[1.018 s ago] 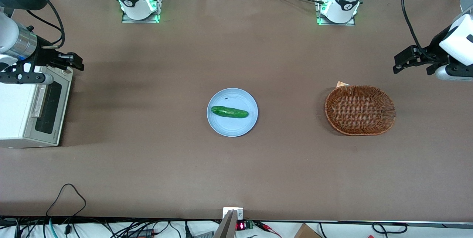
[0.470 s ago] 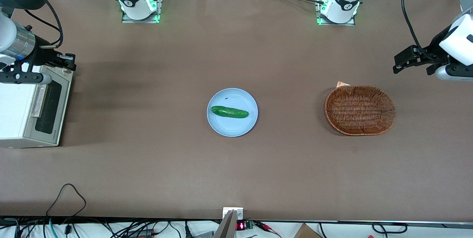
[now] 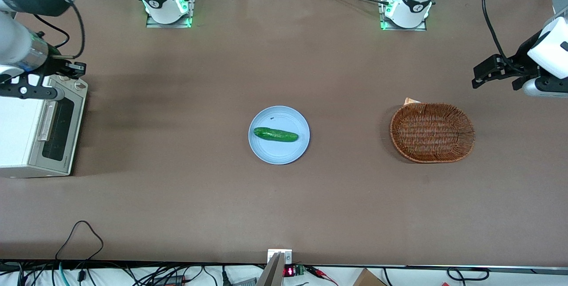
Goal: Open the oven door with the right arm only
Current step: 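Lower the right gripper in front of the oven door handle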
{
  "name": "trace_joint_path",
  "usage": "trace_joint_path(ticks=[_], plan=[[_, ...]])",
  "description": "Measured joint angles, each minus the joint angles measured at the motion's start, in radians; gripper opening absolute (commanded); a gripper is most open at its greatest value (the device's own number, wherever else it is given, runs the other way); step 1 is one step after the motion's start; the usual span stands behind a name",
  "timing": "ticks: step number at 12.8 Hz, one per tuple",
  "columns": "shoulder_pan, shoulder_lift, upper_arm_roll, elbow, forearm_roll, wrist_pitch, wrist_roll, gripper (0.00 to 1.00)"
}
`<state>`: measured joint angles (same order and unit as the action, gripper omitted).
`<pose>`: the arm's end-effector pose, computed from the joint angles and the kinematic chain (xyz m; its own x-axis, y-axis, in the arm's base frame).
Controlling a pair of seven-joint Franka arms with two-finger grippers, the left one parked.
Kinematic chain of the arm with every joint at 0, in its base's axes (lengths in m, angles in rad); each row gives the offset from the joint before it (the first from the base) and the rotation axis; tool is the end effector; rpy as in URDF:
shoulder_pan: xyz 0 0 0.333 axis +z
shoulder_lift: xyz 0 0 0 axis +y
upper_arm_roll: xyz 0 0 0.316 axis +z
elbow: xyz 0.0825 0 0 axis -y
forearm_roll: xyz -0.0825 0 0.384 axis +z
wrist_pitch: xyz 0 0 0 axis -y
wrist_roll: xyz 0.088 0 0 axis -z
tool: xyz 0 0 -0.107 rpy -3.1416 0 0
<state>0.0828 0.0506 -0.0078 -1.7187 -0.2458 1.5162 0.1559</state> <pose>0.5507 0.0142 0.5273 0.9737 -0.0911 -0.2087 -0.0310 -0.9610 0.2747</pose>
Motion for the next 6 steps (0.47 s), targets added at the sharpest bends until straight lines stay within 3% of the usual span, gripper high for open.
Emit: trace_joint_path(ticks=[6], plan=[[0.047,0.124,0.003,-0.001,-0.298,-0.068,0.062,0.02]])
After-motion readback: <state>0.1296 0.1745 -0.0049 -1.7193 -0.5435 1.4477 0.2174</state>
